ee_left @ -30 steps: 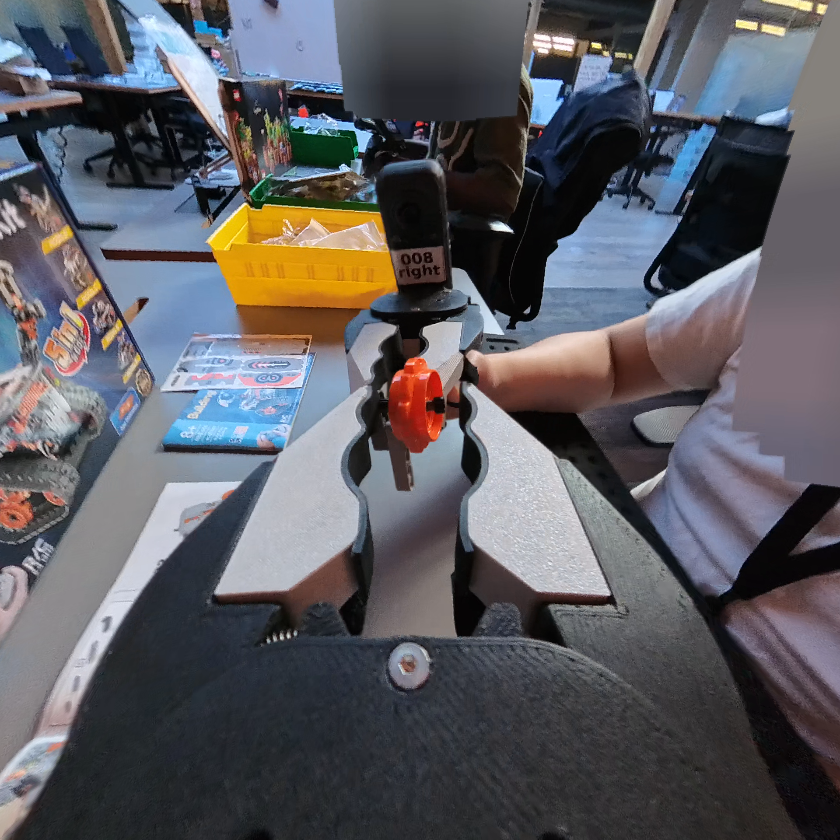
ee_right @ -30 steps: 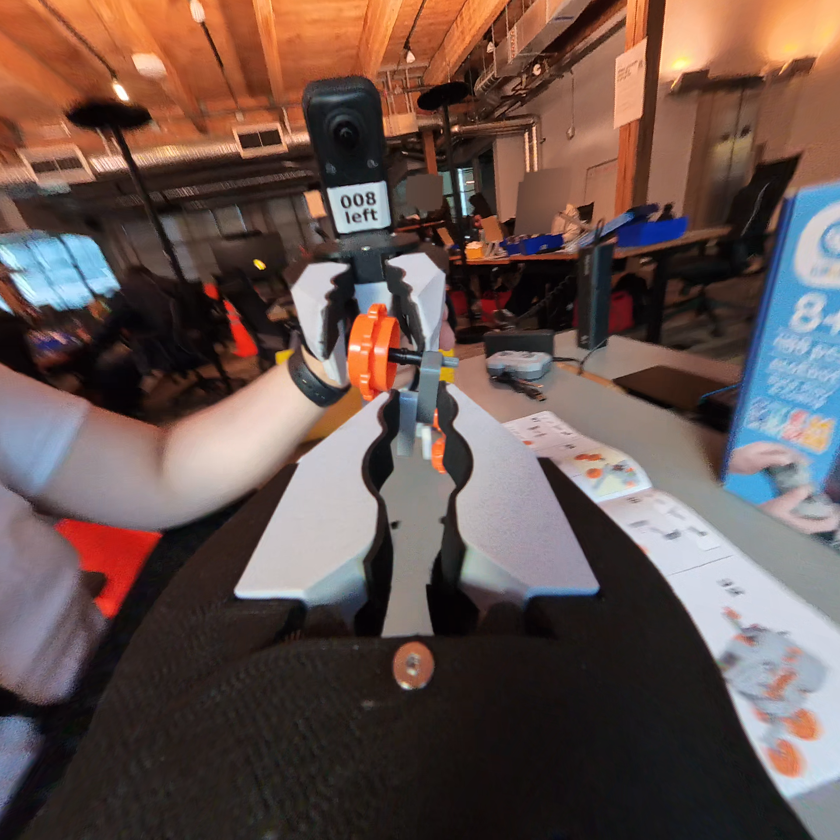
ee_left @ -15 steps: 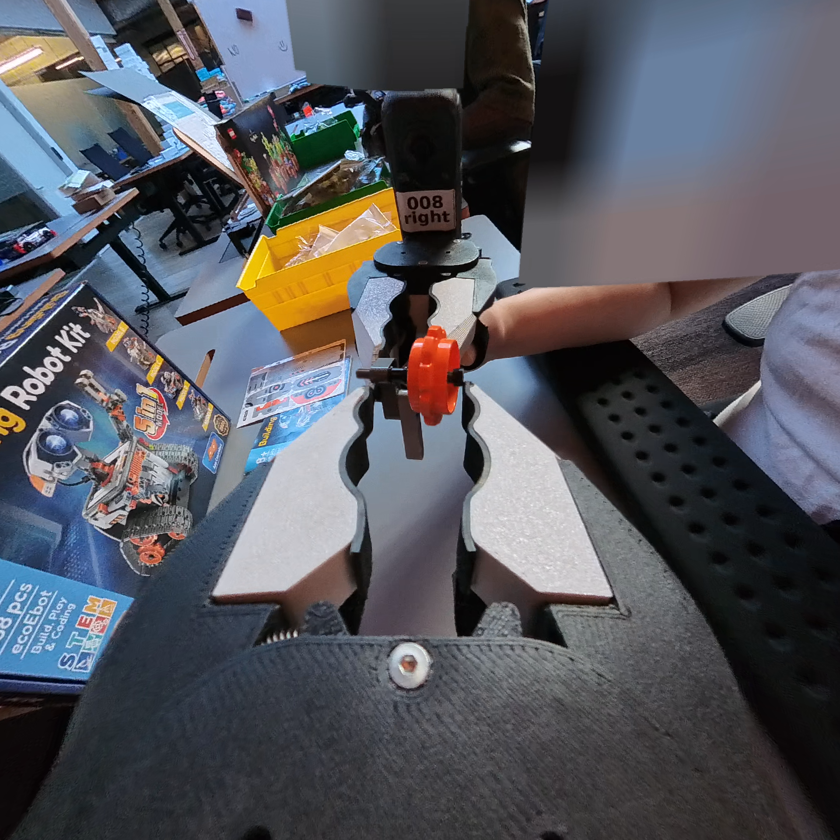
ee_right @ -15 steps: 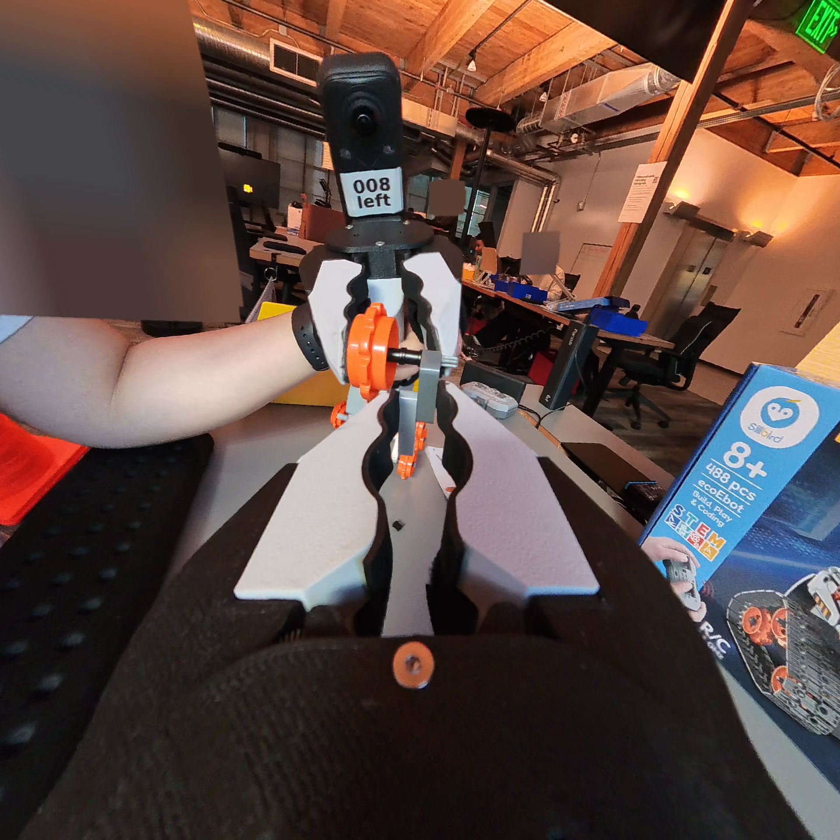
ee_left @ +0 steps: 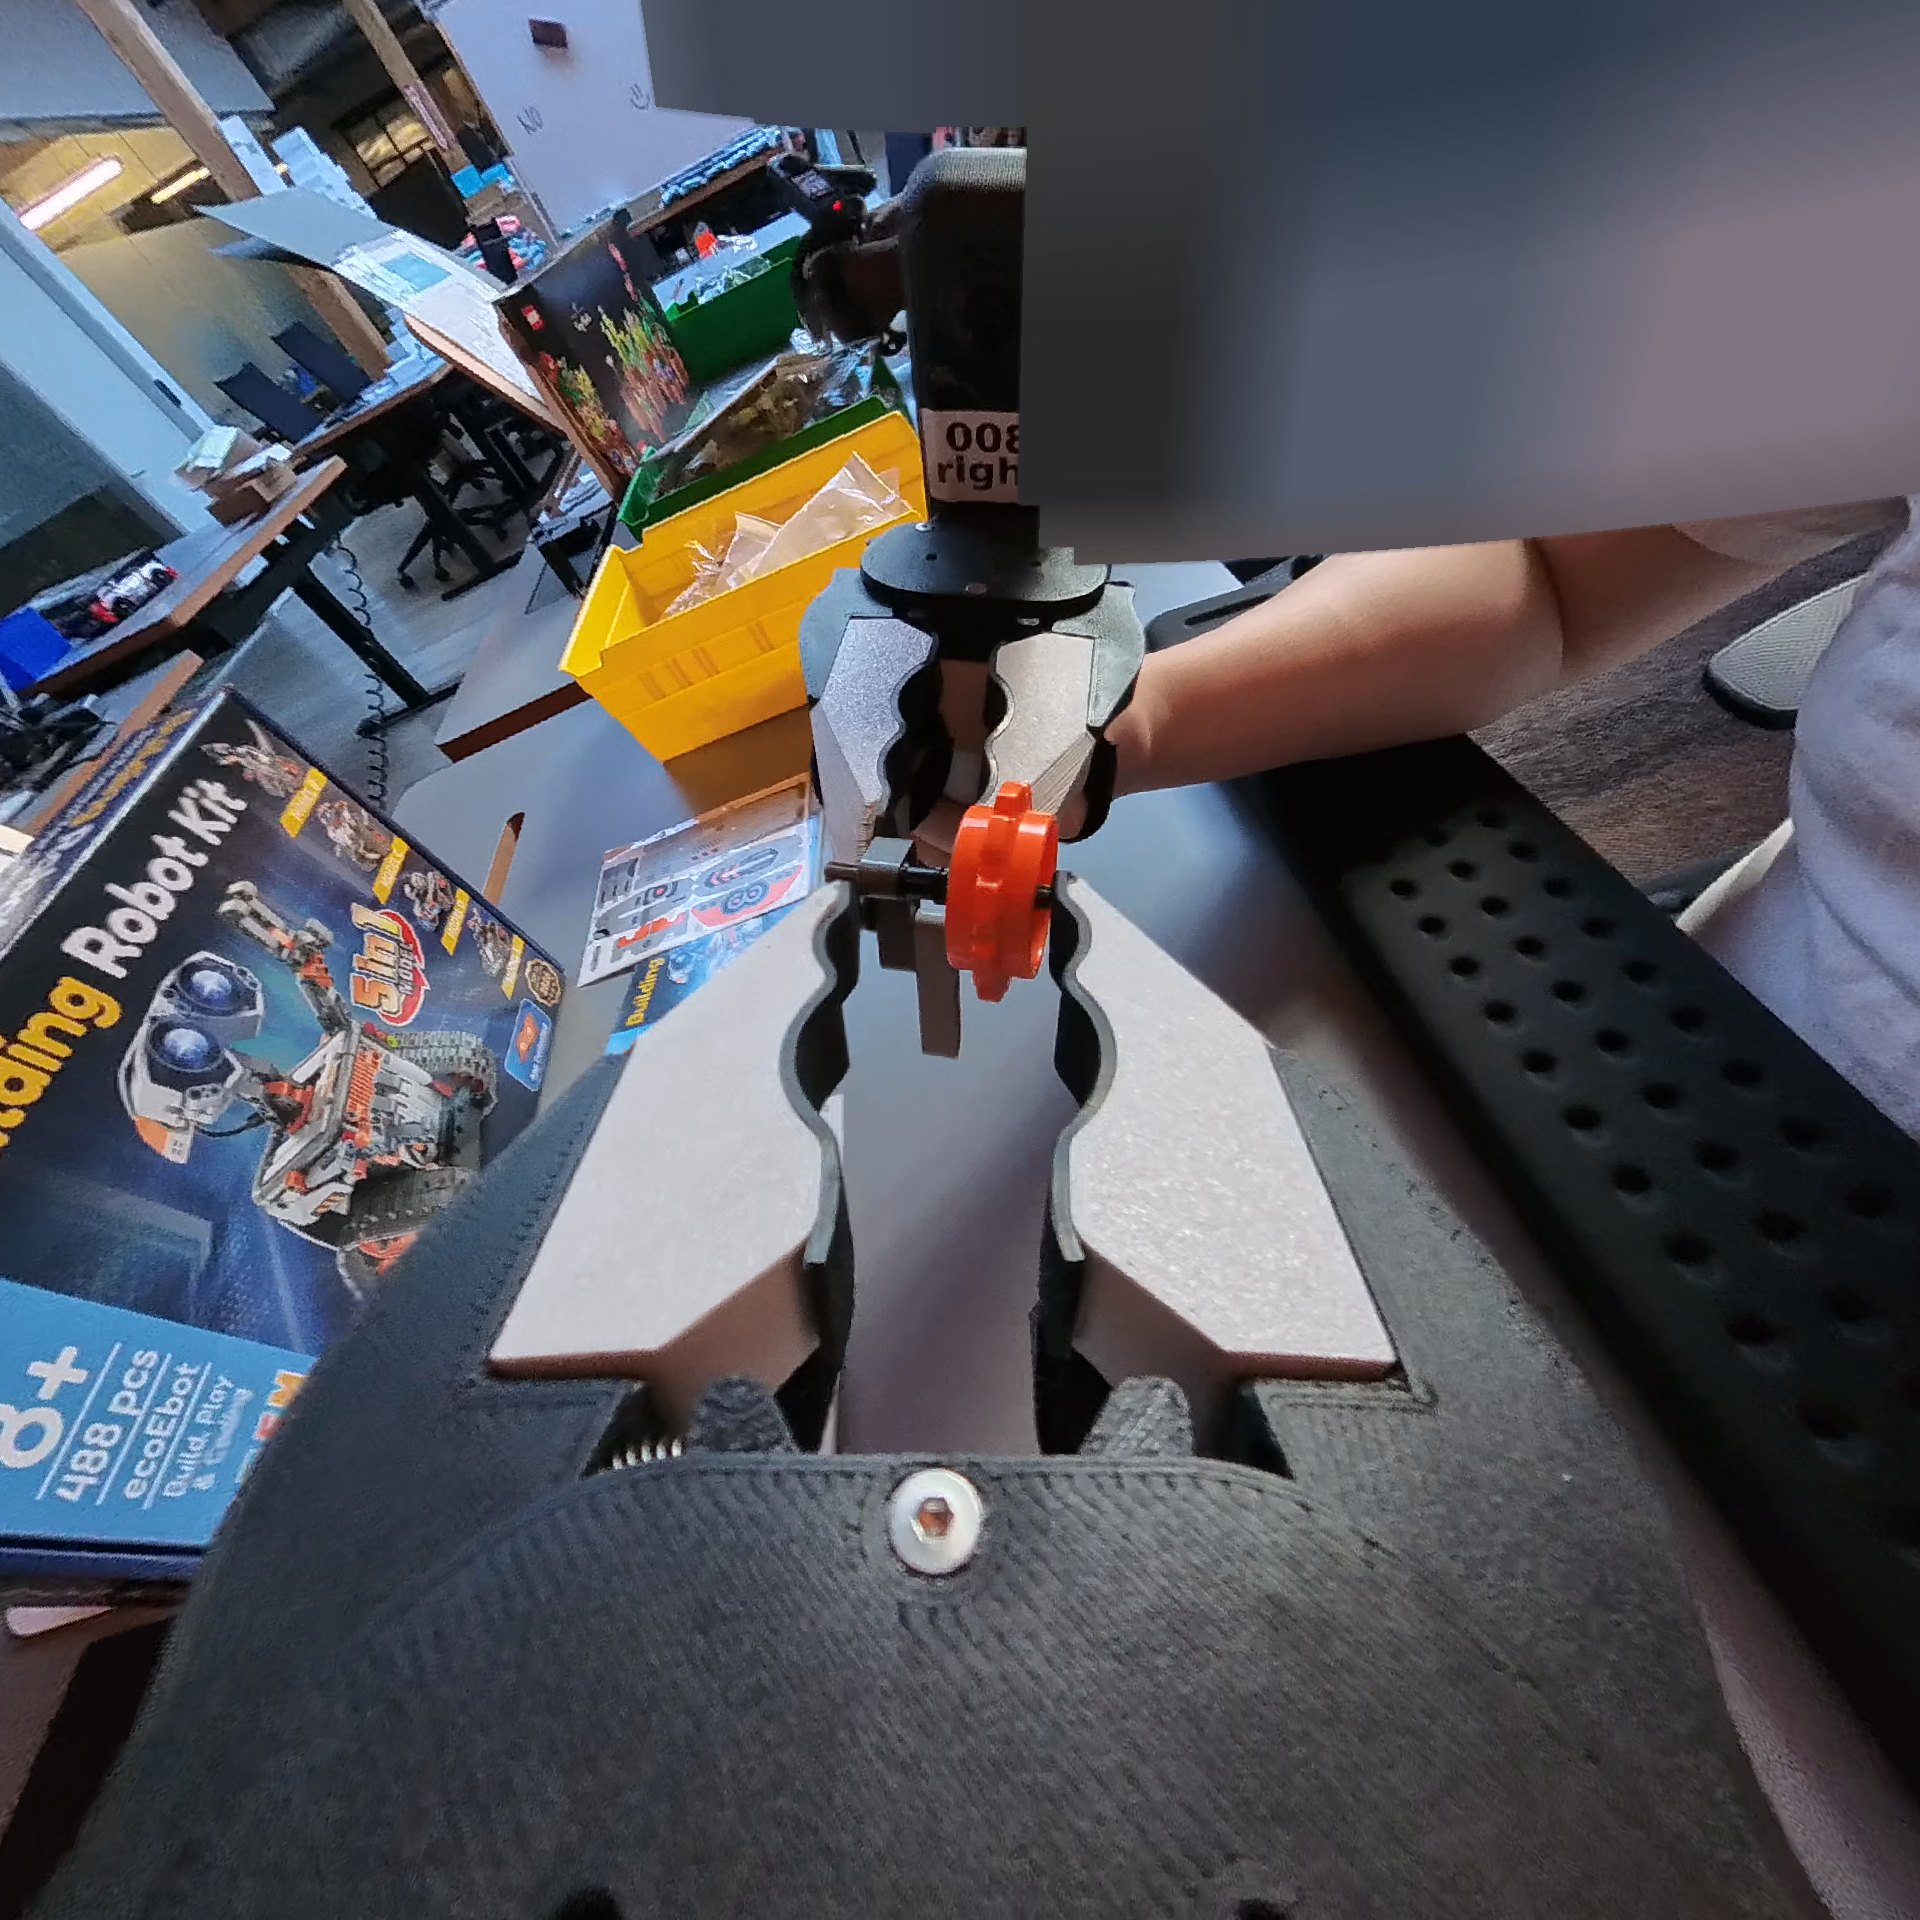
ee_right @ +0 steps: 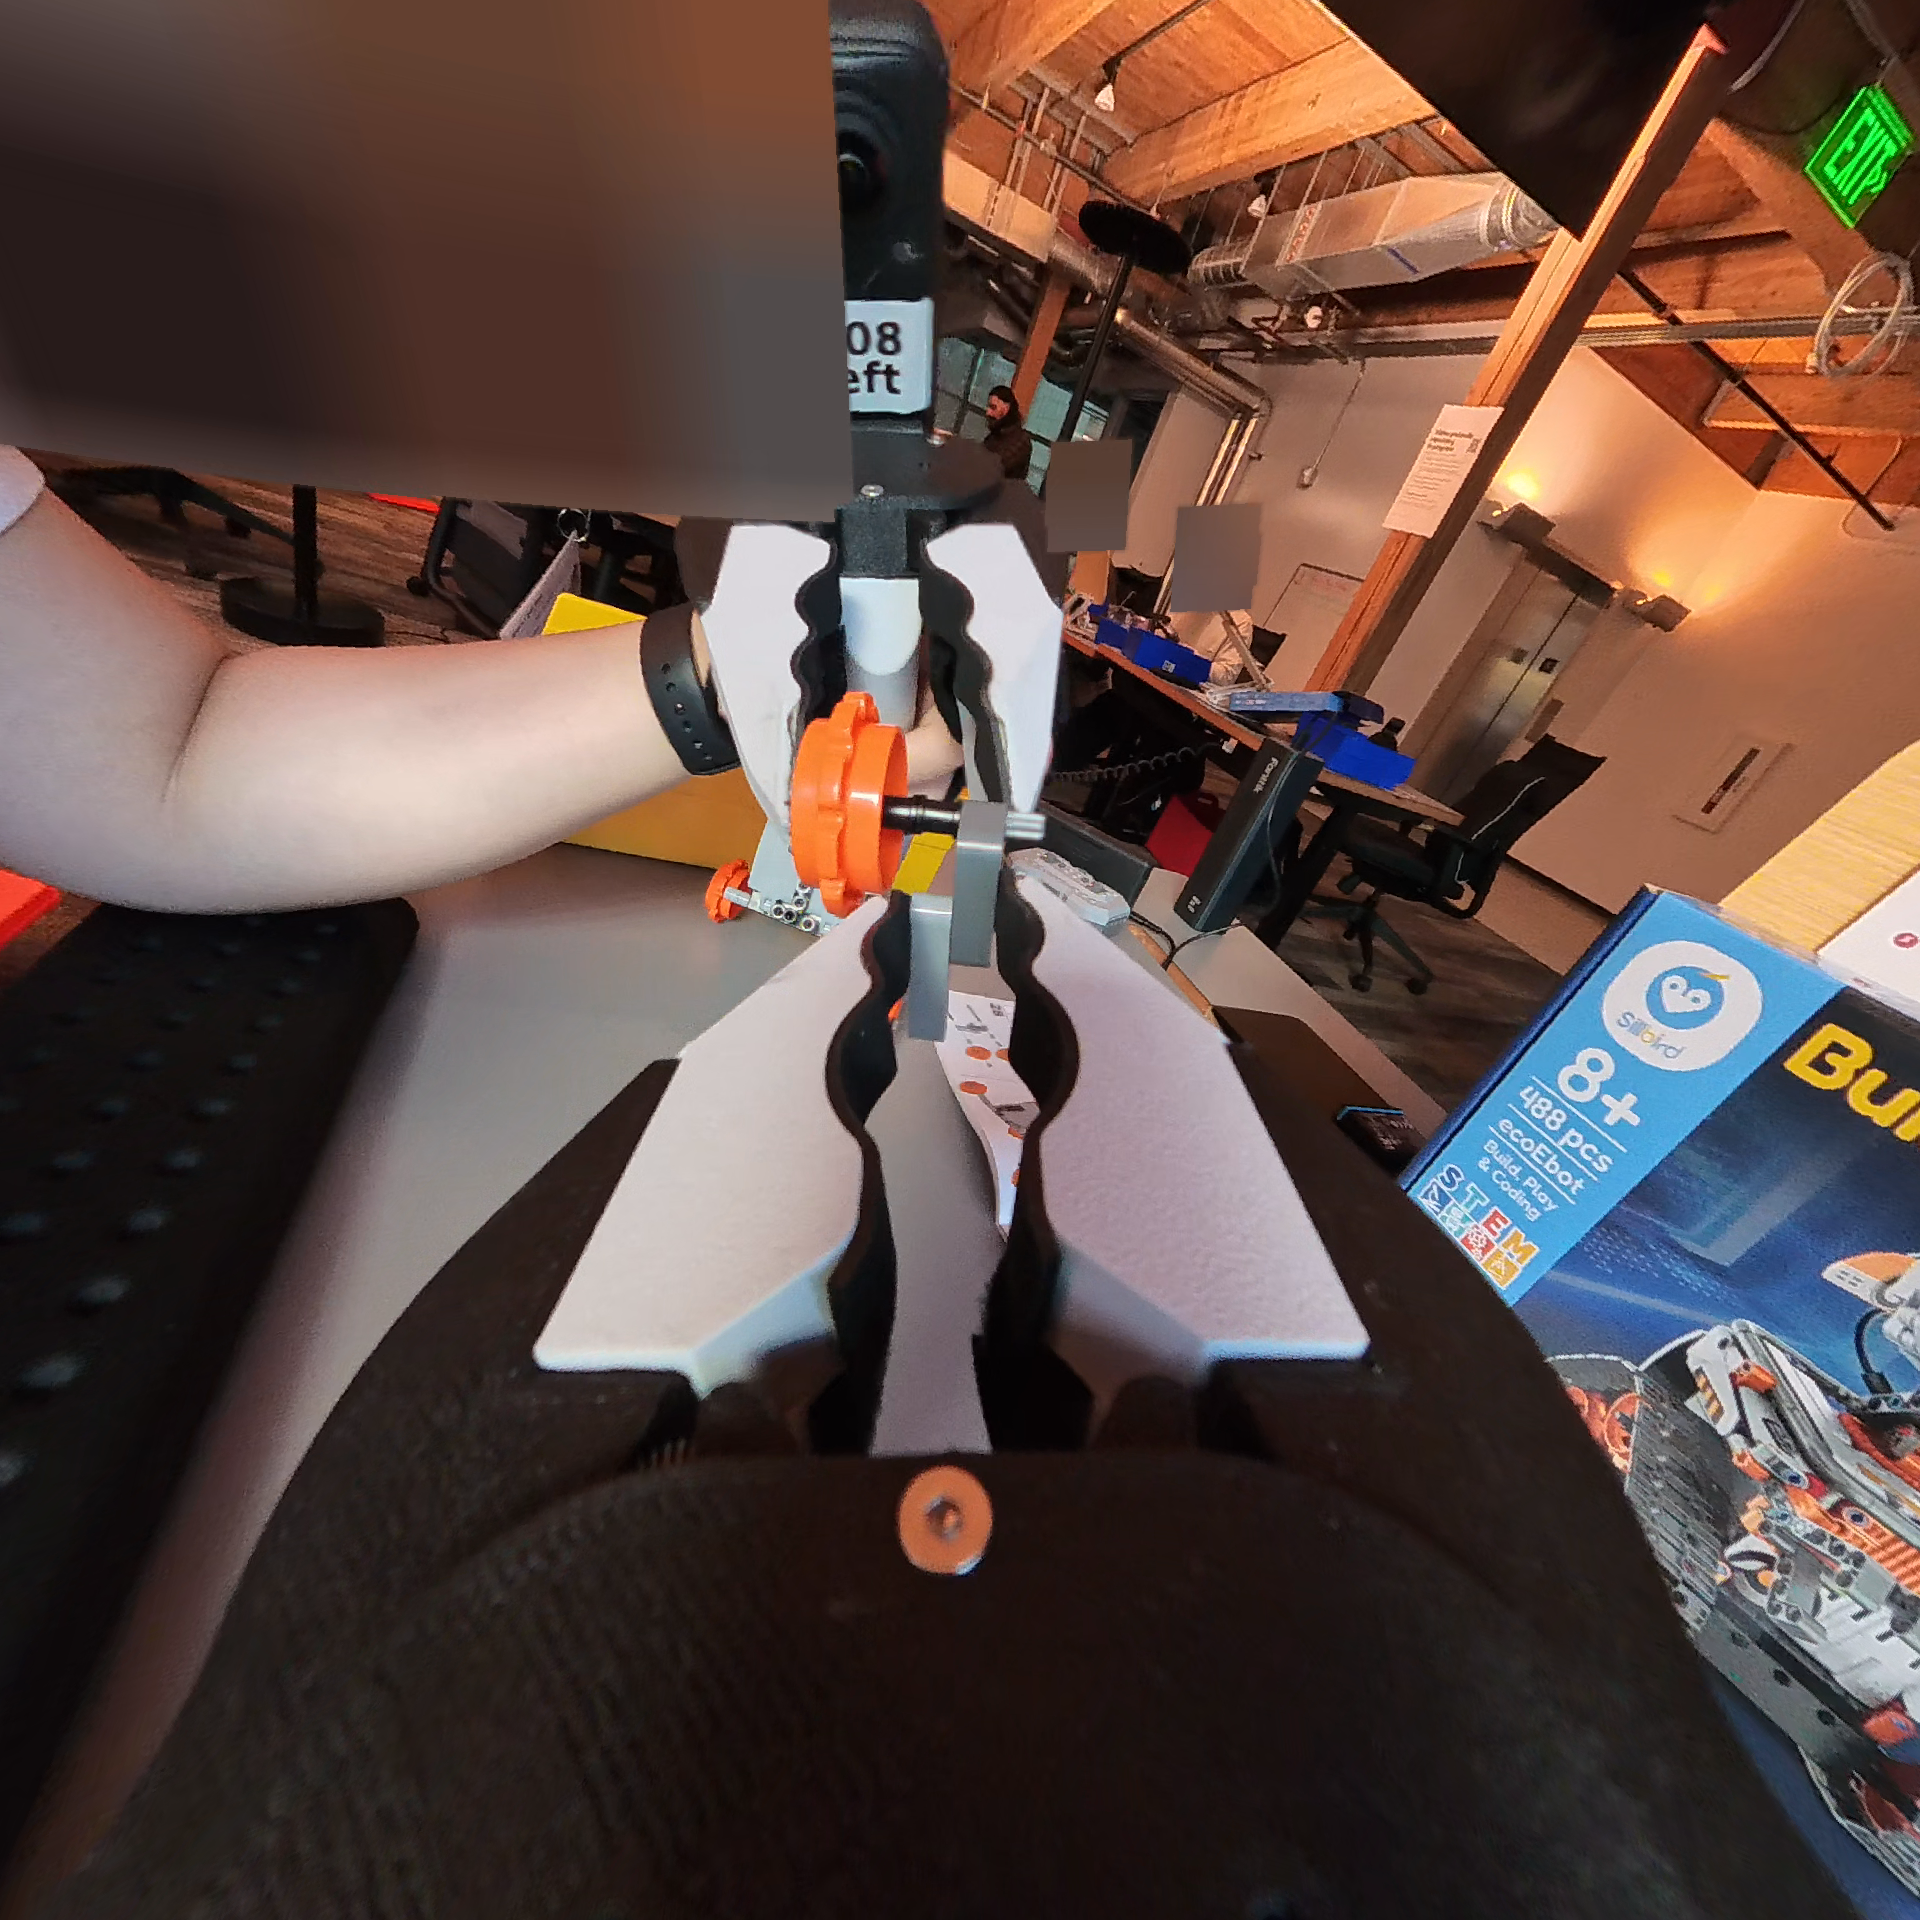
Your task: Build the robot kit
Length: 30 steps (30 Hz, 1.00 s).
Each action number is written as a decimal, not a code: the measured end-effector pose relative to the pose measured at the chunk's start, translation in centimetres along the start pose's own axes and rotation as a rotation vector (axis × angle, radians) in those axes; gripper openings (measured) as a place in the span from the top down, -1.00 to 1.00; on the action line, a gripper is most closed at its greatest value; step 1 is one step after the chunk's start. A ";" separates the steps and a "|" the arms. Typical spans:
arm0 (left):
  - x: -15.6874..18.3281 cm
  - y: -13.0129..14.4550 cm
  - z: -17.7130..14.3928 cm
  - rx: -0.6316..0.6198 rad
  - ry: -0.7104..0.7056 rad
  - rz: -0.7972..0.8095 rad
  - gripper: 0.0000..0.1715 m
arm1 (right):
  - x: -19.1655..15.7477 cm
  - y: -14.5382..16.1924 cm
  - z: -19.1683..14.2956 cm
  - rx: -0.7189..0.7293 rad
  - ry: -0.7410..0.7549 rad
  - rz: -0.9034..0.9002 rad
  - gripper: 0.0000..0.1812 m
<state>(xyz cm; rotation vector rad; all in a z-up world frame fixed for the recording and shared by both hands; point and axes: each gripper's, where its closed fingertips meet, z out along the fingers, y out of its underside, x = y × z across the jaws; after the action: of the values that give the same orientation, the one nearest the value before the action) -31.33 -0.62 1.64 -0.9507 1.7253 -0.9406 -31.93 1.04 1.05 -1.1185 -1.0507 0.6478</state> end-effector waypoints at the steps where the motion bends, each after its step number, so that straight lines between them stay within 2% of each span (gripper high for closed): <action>1: -0.1 0.1 0.0 -0.009 -0.012 0.007 0.59 | 0.1 0.1 0.1 -0.011 0.007 0.007 0.82; 7: -1.3 2.1 0.3 -0.077 -0.055 -0.041 0.60 | 1.3 2.4 0.0 -0.065 0.010 0.110 0.82; 10: -2.3 2.1 0.4 -0.057 -0.081 -0.106 0.49 | 4.0 3.1 -1.8 -0.037 0.043 0.251 0.82; 13: -2.7 2.5 0.3 -0.060 -0.083 -0.156 0.49 | 8.0 2.9 -6.3 -0.027 0.151 0.309 0.82; 17: -2.0 3.8 1.2 -0.128 -0.033 -0.218 0.52 | 12.0 3.9 -13.6 -0.118 0.351 0.276 0.82; 19: -1.2 4.9 2.7 -0.184 0.011 -0.232 0.54 | 13.1 6.0 -16.6 -0.218 0.440 0.239 0.82; 23: 0.4 6.9 7.1 -0.275 0.071 -0.258 0.61 | 14.4 7.9 -19.5 -0.211 0.497 0.280 0.82; 25: 1.4 7.0 9.9 -0.277 0.100 -0.304 0.62 | 14.5 6.9 -20.6 -0.225 0.524 0.255 0.82; 30: 4.5 7.4 16.7 -0.261 0.158 -0.426 0.63 | 11.5 -0.9 -25.9 -0.324 0.712 0.050 0.82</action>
<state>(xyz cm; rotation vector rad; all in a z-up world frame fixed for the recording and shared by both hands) -18.26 -4.60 -11.27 -1.4906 1.8455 -1.0997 -3.73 0.11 4.03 -1.5080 -0.5147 0.0809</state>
